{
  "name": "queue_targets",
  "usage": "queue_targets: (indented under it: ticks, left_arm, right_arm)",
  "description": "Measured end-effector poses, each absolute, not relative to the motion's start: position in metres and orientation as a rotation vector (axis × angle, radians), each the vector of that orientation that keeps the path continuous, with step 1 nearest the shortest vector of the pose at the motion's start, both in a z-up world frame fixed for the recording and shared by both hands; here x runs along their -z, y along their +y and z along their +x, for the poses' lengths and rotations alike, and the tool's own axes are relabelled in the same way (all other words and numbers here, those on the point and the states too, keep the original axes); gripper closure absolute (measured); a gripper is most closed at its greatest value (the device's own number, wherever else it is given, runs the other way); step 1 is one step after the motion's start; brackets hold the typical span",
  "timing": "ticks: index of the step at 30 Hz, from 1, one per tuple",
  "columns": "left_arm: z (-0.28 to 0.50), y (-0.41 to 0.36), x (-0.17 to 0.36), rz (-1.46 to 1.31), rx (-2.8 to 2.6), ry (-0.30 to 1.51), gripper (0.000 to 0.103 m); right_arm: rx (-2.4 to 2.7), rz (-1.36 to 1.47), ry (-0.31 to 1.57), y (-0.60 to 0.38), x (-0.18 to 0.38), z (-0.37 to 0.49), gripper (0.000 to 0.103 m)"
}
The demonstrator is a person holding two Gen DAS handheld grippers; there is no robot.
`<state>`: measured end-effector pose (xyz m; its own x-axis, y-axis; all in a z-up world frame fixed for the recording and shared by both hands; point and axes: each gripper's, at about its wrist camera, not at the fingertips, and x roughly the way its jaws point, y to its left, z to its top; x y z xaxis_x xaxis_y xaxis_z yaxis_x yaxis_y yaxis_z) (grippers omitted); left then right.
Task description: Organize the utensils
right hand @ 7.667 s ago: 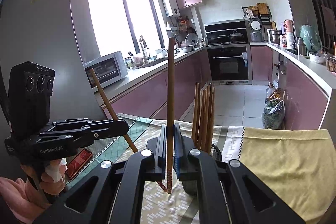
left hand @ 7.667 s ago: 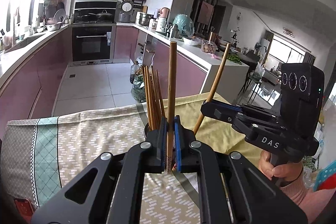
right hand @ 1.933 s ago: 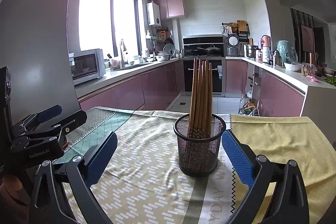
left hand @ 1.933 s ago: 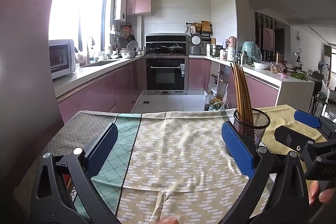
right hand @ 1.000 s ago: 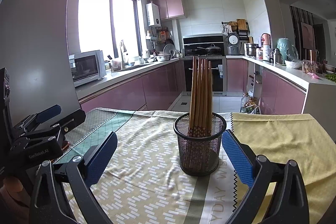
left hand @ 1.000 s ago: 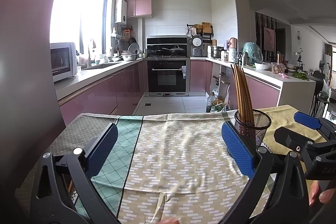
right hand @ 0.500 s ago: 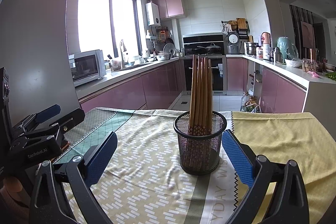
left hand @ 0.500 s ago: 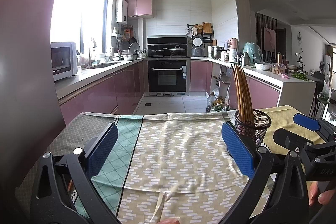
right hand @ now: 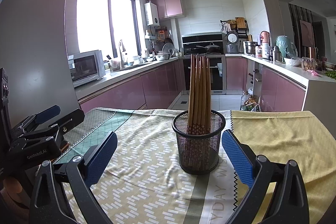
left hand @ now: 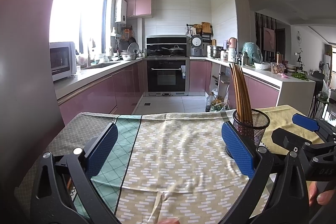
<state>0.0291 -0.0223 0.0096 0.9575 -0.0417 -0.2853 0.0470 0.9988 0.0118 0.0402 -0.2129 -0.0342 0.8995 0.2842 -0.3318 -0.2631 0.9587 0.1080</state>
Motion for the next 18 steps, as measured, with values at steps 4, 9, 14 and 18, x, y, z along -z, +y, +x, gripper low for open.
queue_targets:
  ticks: [4,9,14,18]
  left_arm:
    - [0.0289,-0.0231,-0.0094,0.02,0.044,0.288,0.006]
    - [0.0289,-0.0231,-0.0094,0.019,0.045,0.289,0.006]
    - [0.029,-0.0232,-0.0093,0.018,0.046,0.29,0.006]
    - [0.0289,-0.0233,-0.0094,0.018,0.046,0.289,0.006]
  right_arm:
    - [-0.282,0.063,0.353,-0.2127,0.0349,0.0402,0.007]
    - [-0.281,0.062,0.353,-0.2129,0.0351,0.0401,0.007]
    - [-0.279,0.066,0.355,-0.2143,0.0352,0.0409,0.007]
    - [-0.278,0.066,0.355,-0.2142,0.0357,0.041,0.007]
